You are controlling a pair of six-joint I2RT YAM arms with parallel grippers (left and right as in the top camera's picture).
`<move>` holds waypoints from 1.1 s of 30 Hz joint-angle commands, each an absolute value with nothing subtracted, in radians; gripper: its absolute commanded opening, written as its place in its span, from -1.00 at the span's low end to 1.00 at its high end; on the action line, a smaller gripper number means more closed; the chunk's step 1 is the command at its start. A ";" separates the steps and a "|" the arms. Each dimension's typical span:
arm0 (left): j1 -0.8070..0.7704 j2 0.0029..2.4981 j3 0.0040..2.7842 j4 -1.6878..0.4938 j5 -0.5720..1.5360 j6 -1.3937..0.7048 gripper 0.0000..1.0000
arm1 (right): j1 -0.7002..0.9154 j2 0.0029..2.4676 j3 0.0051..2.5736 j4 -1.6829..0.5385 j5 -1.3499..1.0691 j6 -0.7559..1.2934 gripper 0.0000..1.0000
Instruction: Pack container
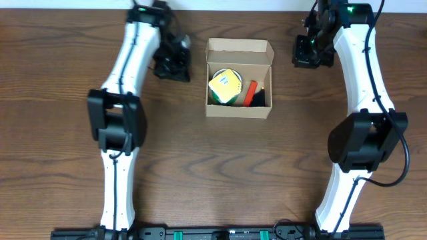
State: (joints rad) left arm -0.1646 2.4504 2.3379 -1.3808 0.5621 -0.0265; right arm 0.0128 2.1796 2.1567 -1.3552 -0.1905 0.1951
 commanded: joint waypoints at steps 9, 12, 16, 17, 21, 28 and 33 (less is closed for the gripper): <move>-0.096 2.492 2.337 -1.266 0.863 -0.036 -0.89 | -0.106 2.386 2.146 -1.242 -0.659 0.353 -0.98; -0.098 2.514 2.337 -1.229 0.913 -0.086 -0.88 | -0.119 2.435 2.146 -1.198 -0.792 0.369 -0.97; -0.086 2.564 2.337 -1.147 1.045 -0.160 -0.89 | -0.123 2.489 2.146 -1.138 -0.926 0.385 -0.97; -0.083 2.577 2.337 -1.122 1.084 -0.182 -0.89 | -0.123 2.496 2.146 -1.128 -0.947 0.390 -0.97; -0.074 2.630 2.337 -1.020 1.180 -0.282 -0.89 | -0.125 2.514 2.146 -1.081 -0.977 0.431 -0.98; -0.075 2.650 2.337 -0.931 1.170 -0.364 -0.89 | -0.131 2.518 2.146 -1.021 -0.977 0.488 -0.97; -0.075 2.650 2.337 -0.905 1.147 -0.402 -0.89 | -0.137 2.533 2.146 -0.995 -0.976 0.513 -0.98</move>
State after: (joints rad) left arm -0.0761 2.6488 2.3379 -0.9073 1.1481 -0.3595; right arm -0.1234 2.5092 2.1494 -1.0004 -0.9482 0.4763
